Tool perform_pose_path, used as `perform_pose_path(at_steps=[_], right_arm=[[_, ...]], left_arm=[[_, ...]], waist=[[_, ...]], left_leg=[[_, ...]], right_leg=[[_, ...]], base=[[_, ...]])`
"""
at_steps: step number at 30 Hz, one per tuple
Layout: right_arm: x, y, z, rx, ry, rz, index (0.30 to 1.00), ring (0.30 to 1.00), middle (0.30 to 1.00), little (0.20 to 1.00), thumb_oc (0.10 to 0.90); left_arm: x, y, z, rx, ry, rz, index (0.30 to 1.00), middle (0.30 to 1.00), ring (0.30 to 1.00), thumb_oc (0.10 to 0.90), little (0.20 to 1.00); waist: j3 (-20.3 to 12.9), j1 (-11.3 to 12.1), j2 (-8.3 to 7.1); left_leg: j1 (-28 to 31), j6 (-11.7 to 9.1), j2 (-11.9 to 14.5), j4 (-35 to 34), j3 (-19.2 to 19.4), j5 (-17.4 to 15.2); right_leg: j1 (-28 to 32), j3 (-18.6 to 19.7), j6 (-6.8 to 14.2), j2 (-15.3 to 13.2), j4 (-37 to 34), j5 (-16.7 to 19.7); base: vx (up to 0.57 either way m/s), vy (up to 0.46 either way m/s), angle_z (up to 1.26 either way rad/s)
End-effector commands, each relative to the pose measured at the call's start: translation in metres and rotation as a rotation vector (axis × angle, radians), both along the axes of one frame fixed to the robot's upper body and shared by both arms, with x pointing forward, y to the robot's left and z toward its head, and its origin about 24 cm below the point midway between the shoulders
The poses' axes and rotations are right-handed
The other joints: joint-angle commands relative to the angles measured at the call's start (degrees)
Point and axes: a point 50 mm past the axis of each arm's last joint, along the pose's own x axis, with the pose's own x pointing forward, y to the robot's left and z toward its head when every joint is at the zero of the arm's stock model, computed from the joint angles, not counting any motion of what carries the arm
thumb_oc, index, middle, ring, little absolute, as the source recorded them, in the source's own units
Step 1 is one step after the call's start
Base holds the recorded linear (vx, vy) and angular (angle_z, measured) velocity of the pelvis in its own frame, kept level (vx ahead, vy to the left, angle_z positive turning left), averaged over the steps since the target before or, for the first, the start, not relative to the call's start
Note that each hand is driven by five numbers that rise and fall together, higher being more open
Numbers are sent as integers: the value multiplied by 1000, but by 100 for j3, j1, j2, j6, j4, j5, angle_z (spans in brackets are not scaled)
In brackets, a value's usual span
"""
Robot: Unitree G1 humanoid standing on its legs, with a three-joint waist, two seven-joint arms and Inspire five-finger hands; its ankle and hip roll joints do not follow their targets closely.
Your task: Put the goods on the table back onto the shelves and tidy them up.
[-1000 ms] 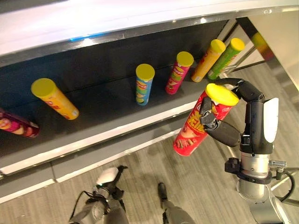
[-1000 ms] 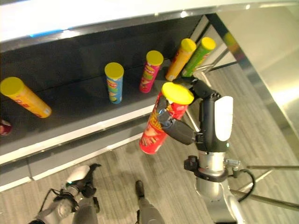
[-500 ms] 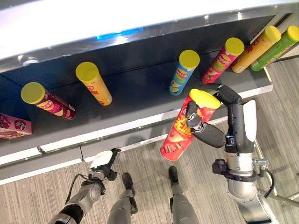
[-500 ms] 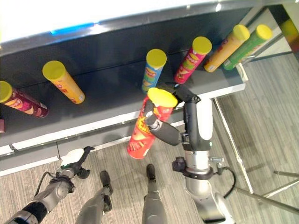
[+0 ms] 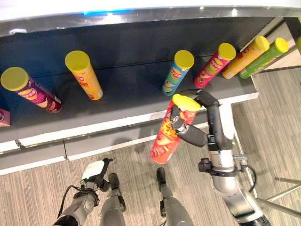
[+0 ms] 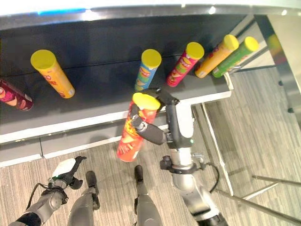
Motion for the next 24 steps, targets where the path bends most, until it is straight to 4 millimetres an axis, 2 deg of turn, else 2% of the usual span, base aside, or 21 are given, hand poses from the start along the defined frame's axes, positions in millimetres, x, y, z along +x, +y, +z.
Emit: perform_pose_path(at_steps=[1,6,12,18,21,24], right_arm=[[-4,7,45,45,-273,17,300,300,300,300,400],[10,16,53,44,-319,-14,300,300,300,300,400],[22,17,66,104,-407,-113,300,300,300,300,400],[26,14,83,145,-534,-213,300,300,300,300,400],[23,11,101,180,-687,-302,300,300,300,300,400],[21,11,105,195,-724,-316,300,300,300,300,400]], left_arm=[[-2,-4,1,-38,-72,30,900,900,900,800,900],[-6,-2,-2,-59,-83,84,900,900,900,800,900],[-12,-2,-7,-69,-85,128,900,900,900,800,900],[-12,-5,-6,-72,-110,132,900,900,900,800,900],[-6,-12,-2,-76,-153,106,900,900,900,800,900],[-4,-13,-1,-75,-168,102,900,900,900,800,900]], waist=[[-48,267,415],[18,442,481],[54,611,598],[98,697,658],[184,750,745],[218,755,783]], left_leg=[[866,-74,-152,-533,86,-639],[587,-58,-241,-418,-32,-650],[378,16,-400,-310,-133,-714],[285,55,-443,-201,-193,-773],[148,98,-498,-55,-232,-832],[91,106,-514,-10,-227,-837]], right_leg=[[18,-149,540,-155,17,63],[-129,-234,563,-222,17,107],[-253,-306,598,-309,17,210],[-326,-336,603,-348,17,267],[-430,-358,610,-375,17,312],[-482,-358,610,-388,17,333]], base=[[8,-14,16],[14,-1,14],[24,14,11],[23,-1,4],[31,6,10],[0,0,0]])
